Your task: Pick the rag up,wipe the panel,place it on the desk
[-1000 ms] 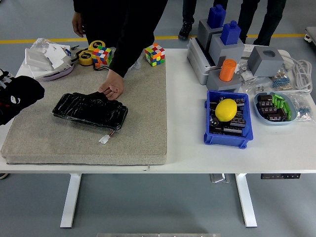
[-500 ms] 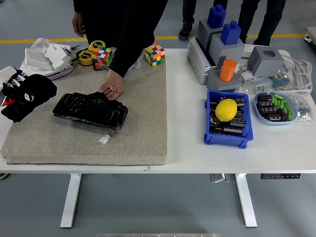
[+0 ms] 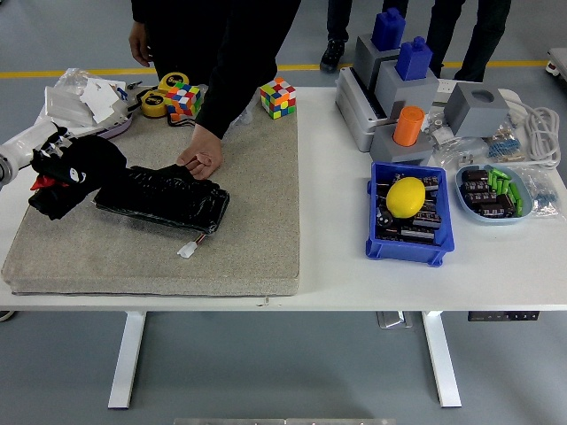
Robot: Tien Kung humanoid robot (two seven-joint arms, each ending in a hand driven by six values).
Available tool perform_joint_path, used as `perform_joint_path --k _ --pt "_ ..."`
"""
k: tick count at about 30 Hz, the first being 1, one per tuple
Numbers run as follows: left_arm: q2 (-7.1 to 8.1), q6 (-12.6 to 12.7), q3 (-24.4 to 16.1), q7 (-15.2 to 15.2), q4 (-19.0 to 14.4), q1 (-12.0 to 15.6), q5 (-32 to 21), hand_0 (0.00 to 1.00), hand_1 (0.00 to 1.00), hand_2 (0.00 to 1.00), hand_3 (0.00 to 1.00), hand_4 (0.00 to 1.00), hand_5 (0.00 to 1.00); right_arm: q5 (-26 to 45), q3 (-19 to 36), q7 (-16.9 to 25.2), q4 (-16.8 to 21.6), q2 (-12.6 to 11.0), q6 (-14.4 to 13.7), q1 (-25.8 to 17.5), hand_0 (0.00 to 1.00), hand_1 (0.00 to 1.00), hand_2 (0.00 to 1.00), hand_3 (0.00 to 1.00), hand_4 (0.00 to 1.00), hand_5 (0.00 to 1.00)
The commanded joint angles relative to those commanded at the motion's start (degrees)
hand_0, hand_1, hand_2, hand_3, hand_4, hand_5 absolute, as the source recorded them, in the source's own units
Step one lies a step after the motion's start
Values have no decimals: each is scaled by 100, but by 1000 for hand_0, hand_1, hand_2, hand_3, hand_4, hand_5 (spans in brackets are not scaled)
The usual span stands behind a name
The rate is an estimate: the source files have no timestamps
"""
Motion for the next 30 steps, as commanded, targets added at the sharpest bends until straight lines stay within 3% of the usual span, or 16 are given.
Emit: perform_joint_path --k 16,30 --pt "-321 7 134 16 -61 -43 73 306 354 433 590 717 37 46 -54 -4 -18 -21 2 13 728 685 683 590 998 509" --pt "-544 3 292 108 -396 -50 275 303 352 433 591 711 33 85 -57 -2 -48 -39 10 1 730 685 683 590 998 509"
